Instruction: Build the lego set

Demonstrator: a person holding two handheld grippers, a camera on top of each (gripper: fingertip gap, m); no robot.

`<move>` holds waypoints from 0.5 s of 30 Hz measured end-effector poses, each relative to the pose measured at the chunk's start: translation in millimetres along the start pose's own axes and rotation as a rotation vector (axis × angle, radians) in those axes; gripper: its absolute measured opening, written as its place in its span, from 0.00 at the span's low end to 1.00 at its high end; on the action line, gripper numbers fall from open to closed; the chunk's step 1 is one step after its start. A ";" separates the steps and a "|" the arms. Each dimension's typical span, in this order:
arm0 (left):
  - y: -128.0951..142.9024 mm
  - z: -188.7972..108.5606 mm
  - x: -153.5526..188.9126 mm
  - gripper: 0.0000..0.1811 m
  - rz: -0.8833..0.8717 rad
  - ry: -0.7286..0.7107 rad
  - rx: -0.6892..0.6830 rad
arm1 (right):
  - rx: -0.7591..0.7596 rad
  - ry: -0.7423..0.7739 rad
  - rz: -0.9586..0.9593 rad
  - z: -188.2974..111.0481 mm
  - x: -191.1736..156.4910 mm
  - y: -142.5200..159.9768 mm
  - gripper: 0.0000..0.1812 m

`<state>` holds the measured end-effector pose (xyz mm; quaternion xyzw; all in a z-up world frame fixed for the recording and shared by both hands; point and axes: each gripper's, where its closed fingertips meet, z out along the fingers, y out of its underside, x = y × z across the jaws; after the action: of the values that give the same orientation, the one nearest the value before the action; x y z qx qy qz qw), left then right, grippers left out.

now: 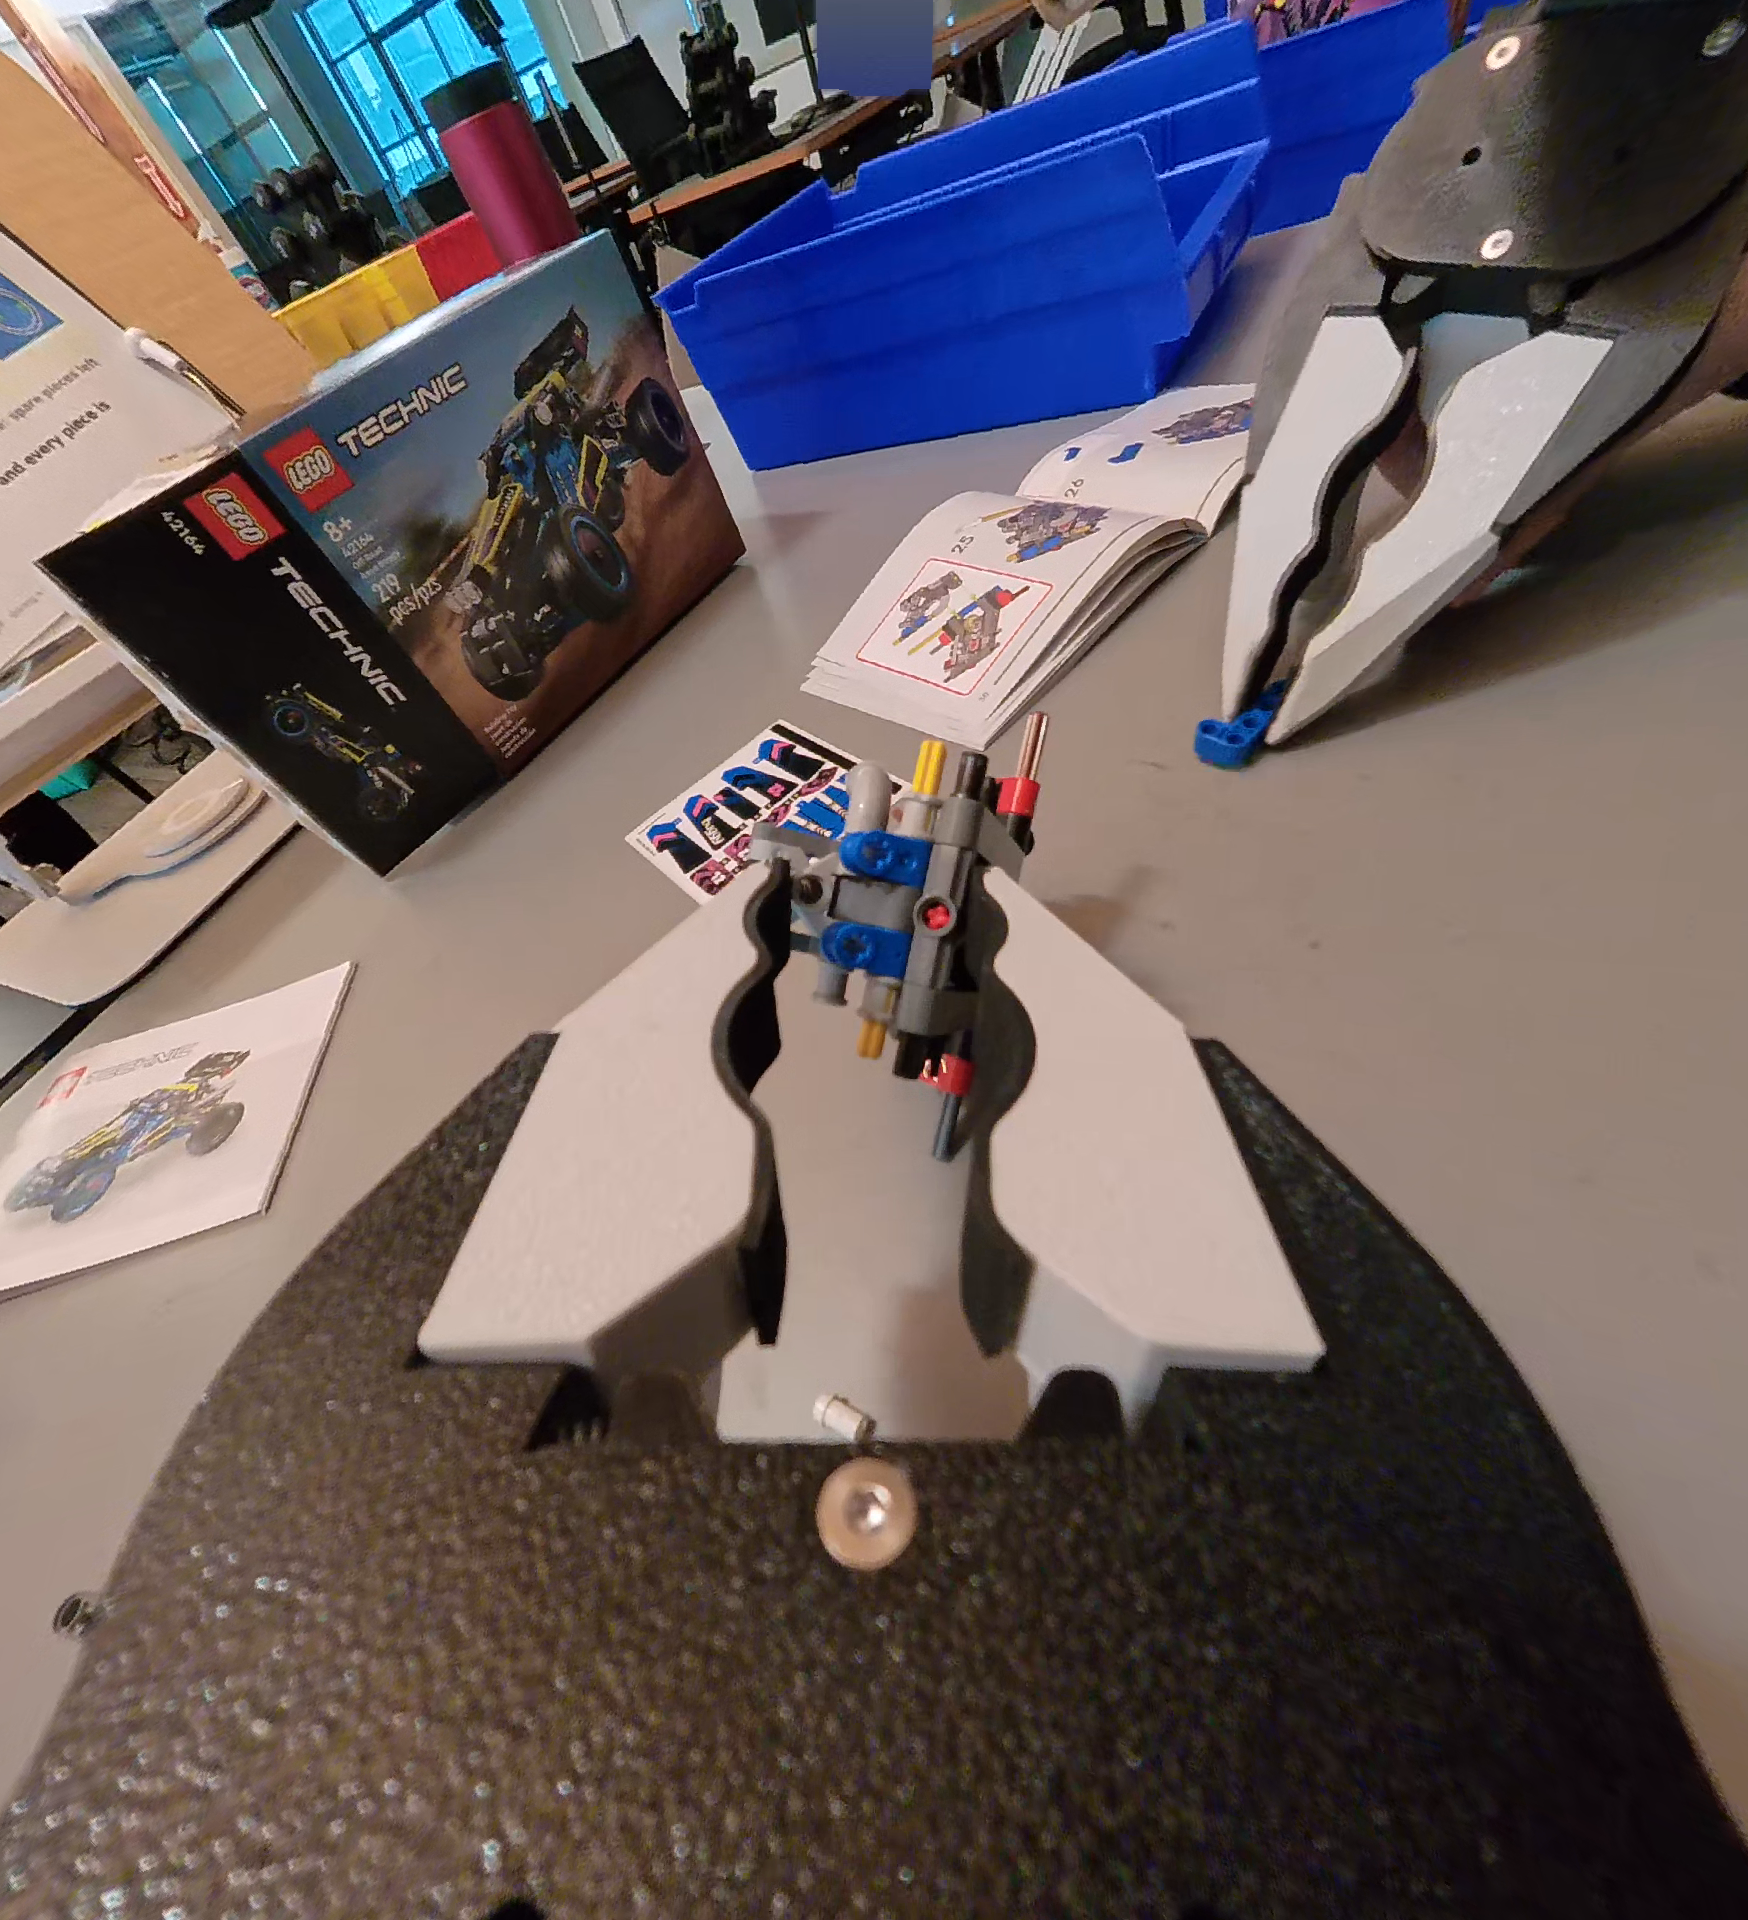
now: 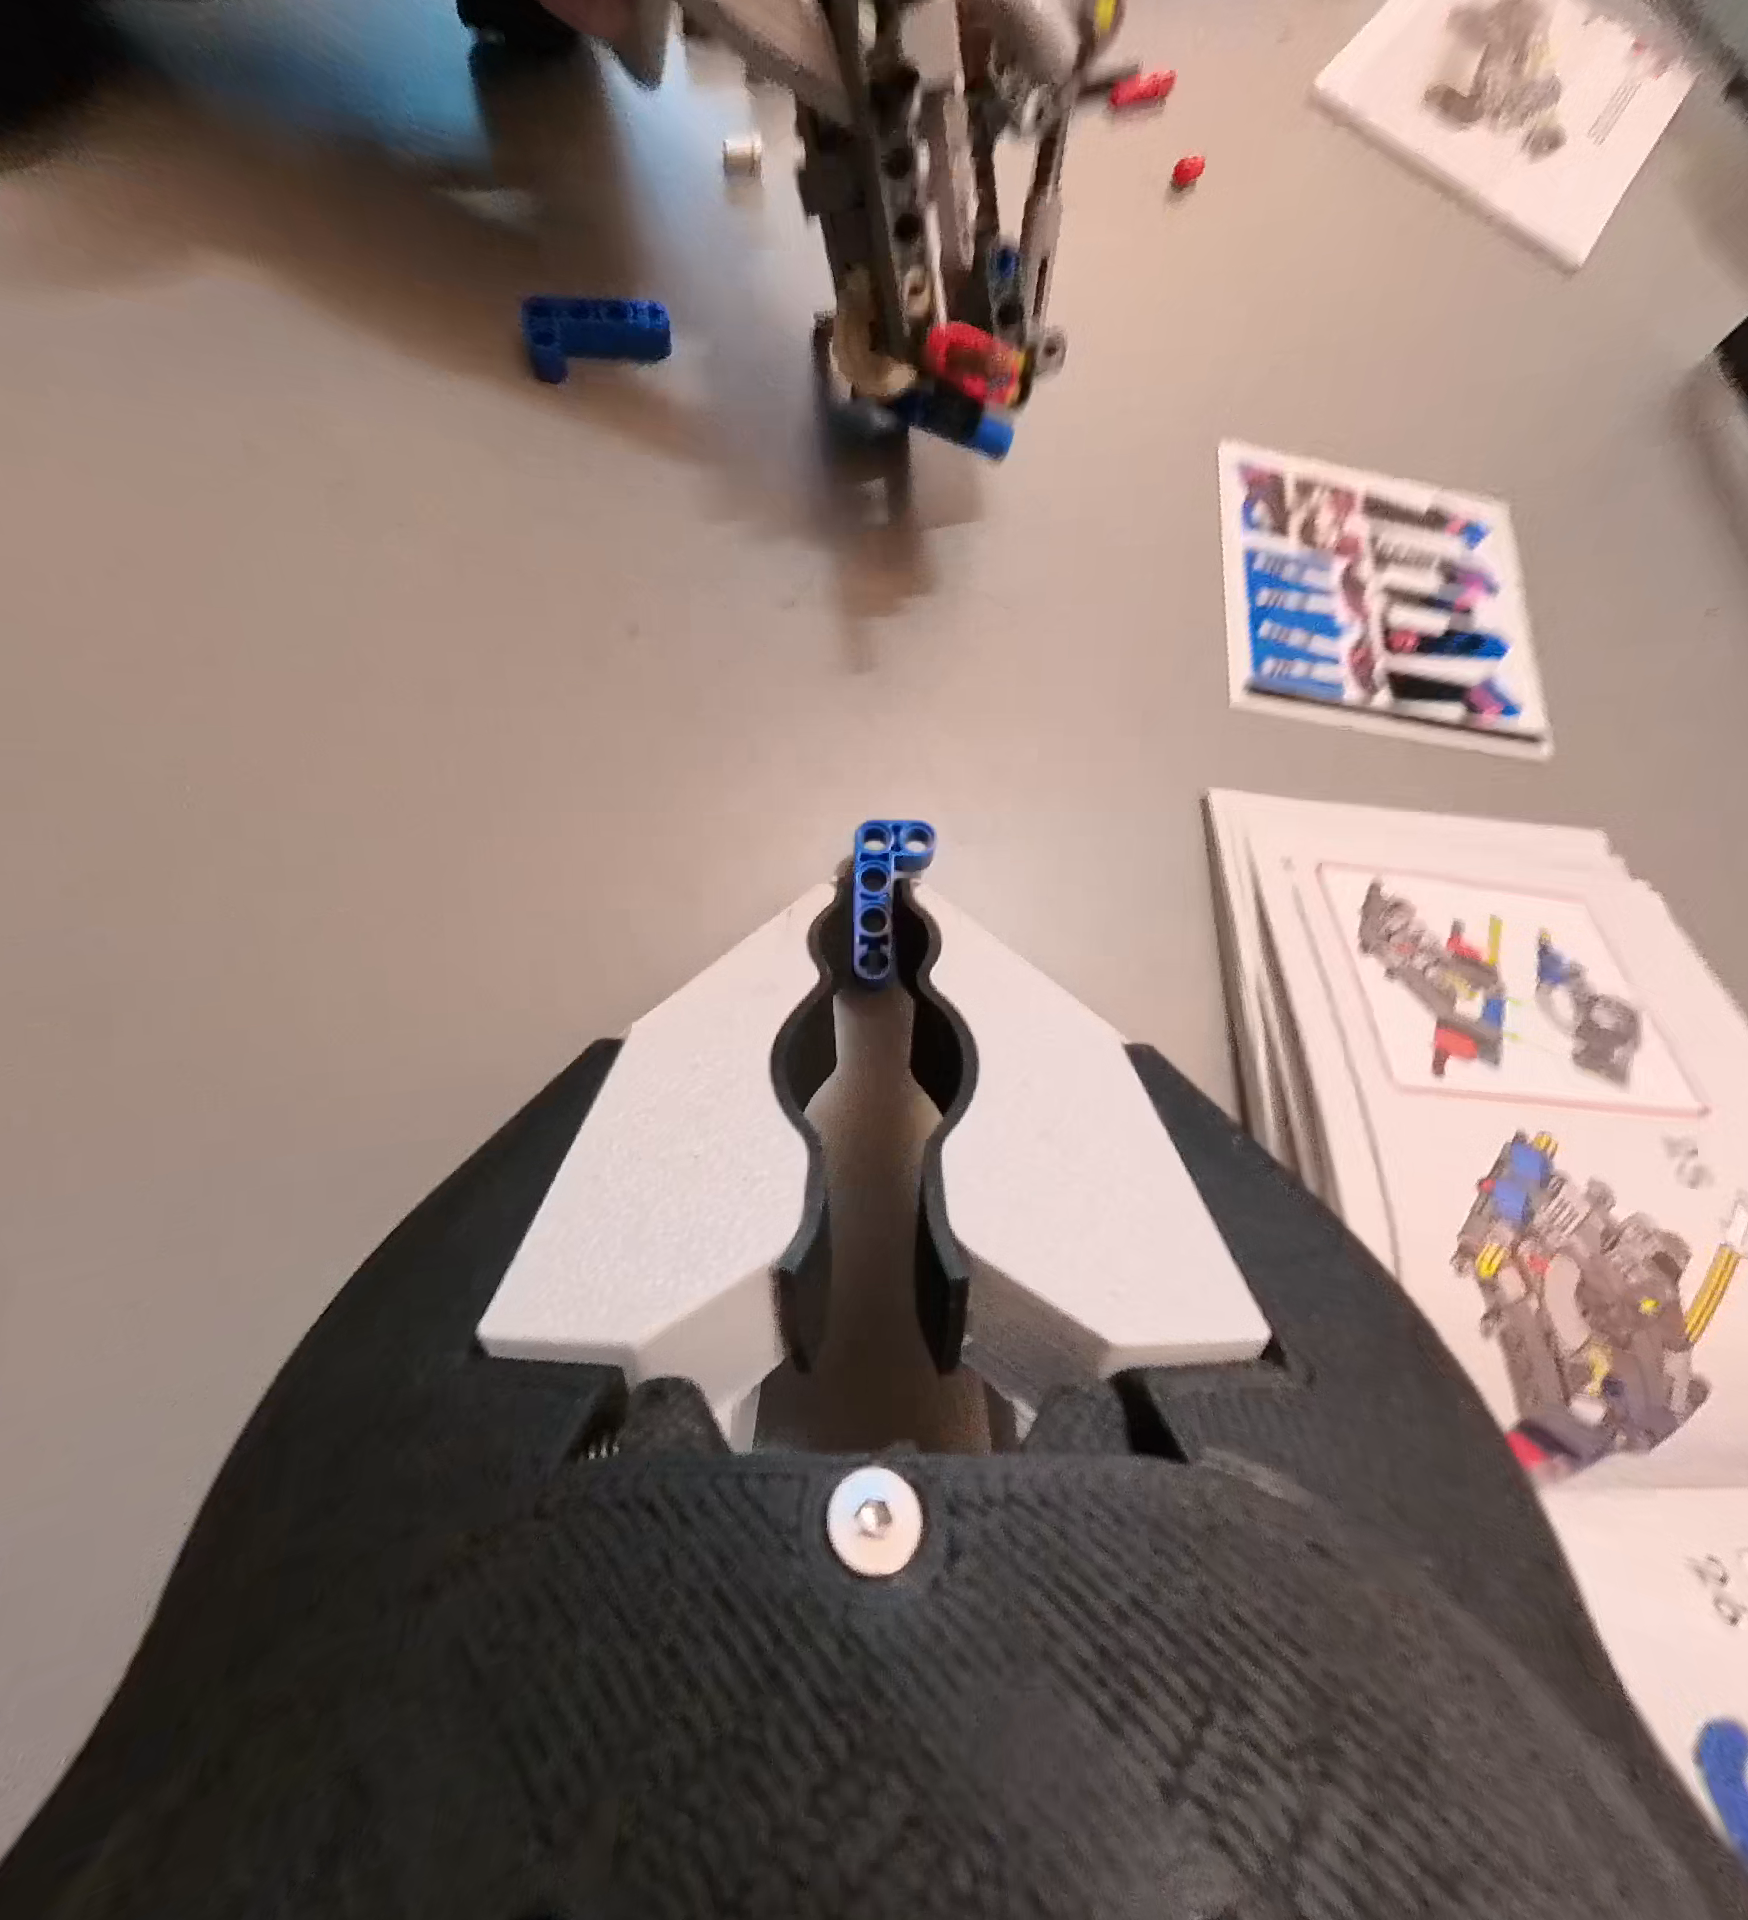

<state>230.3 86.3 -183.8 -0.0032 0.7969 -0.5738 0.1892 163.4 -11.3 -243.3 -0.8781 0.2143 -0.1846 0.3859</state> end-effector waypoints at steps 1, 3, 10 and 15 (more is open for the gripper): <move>-0.1 0.0 0.2 0.17 0.001 0.000 0.000 | 0.052 0.020 -0.010 0.6 2.2 -11.1 0.03; -0.2 -0.2 0.4 0.17 0.001 0.001 0.001 | 0.205 0.027 0.004 -3.5 3.5 -44.1 0.03; -0.3 -1.5 1.4 0.17 0.007 0.006 0.005 | 0.439 -0.028 -0.192 0.7 7.1 -128.2 0.03; 0.0 -2.7 1.4 0.17 0.012 0.008 0.007 | 0.415 -0.122 -0.250 15.6 3.2 -126.2 0.02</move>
<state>228.1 88.4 -183.5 0.0043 0.7957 -0.5752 0.1894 203.2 73.3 -157.1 -0.8092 0.0379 -0.2176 0.5444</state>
